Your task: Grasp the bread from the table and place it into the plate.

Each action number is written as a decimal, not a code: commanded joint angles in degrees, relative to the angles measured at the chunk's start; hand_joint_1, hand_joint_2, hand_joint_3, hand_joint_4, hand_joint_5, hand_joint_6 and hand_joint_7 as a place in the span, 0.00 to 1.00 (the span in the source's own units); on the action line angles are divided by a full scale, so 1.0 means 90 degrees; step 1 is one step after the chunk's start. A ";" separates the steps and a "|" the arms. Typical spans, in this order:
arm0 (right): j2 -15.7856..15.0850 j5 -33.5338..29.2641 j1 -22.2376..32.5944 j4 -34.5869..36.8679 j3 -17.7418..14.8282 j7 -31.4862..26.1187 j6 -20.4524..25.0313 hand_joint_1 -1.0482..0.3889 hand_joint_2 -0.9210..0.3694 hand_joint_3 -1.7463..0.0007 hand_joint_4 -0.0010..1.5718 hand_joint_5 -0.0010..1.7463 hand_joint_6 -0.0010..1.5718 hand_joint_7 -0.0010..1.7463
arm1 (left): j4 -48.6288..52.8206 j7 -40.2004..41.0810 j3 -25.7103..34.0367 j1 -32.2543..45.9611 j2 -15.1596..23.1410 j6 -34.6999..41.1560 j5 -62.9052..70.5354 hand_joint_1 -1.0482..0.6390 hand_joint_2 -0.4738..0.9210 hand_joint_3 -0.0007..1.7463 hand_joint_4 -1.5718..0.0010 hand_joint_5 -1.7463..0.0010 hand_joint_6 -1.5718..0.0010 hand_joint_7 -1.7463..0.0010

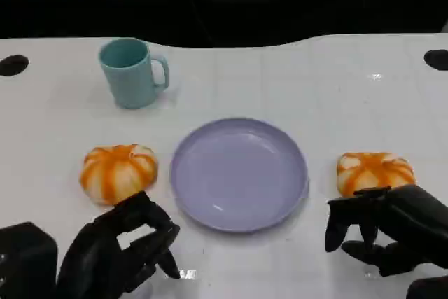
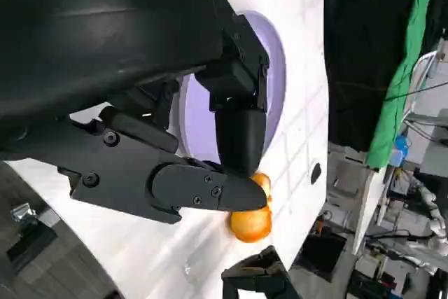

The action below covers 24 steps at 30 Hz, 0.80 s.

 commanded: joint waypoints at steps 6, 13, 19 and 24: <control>-0.0081 0.0034 -0.0069 -0.0028 -0.0030 0.0006 0.0006 0.64 0.19 0.61 0.42 0.94 0.46 0.66 | -0.0019 0.0029 0.0058 -0.0031 0.0067 0.0056 0.0001 0.28 1.00 0.13 0.55 0.00 0.62 0.09; -0.0075 0.0005 -0.0072 -0.0036 -0.0026 -0.0010 0.0020 0.64 0.20 0.60 0.42 0.95 0.46 0.67 | 0.0018 -0.0027 0.0056 -0.0037 0.0073 -0.0020 0.0009 0.29 1.00 0.13 0.55 0.00 0.62 0.09; -0.0074 0.0011 -0.0077 -0.0026 -0.0026 -0.0019 -0.0001 0.64 0.21 0.59 0.42 0.94 0.46 0.66 | 0.0010 0.0004 0.0063 -0.0043 0.0074 0.0031 0.0007 0.28 1.00 0.13 0.55 0.00 0.62 0.09; -0.0070 0.0034 -0.0087 0.0005 -0.0024 -0.0019 -0.0026 0.65 0.22 0.59 0.43 0.94 0.46 0.66 | 0.0004 0.0018 0.0041 -0.0037 0.0084 -0.0002 0.0069 0.28 1.00 0.14 0.55 0.00 0.62 0.09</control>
